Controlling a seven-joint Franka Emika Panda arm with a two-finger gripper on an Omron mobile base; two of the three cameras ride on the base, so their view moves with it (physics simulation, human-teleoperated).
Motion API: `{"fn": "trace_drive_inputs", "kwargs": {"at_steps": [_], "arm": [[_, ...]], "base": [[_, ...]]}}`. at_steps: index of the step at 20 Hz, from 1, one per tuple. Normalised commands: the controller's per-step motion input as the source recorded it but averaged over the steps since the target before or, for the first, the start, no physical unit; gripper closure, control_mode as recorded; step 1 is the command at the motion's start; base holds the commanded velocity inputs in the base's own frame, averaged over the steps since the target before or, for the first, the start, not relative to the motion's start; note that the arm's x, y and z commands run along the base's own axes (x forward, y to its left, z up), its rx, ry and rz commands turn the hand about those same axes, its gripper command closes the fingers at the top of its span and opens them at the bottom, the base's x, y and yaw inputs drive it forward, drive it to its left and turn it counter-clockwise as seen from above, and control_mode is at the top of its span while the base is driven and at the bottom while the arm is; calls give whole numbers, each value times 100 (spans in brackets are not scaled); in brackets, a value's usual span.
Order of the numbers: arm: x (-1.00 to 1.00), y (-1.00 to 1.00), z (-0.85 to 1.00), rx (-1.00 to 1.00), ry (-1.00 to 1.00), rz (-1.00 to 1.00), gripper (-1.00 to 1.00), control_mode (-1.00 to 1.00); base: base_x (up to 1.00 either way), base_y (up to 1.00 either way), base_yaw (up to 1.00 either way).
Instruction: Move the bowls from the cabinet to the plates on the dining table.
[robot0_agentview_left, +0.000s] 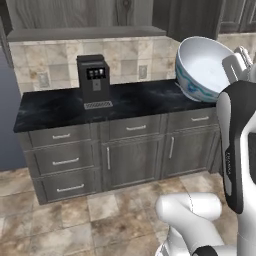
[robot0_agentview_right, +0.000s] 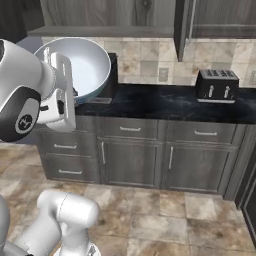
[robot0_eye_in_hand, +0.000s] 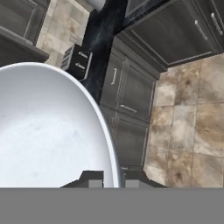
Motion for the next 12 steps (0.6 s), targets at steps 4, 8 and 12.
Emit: {"fn": "trace_drive_inputs", "kwargs": {"at_steps": [4, 8, 12], "arm": [[0, 0, 0, 0, 0, 0, 100, 100], [0, 0, 0, 0, 0, 0, 100, 100], [0, 0, 0, 0, 0, 0, 100, 100]], "base": [[-62, -2, 0], [-62, -3, 0], [-62, -3, 0]]}}
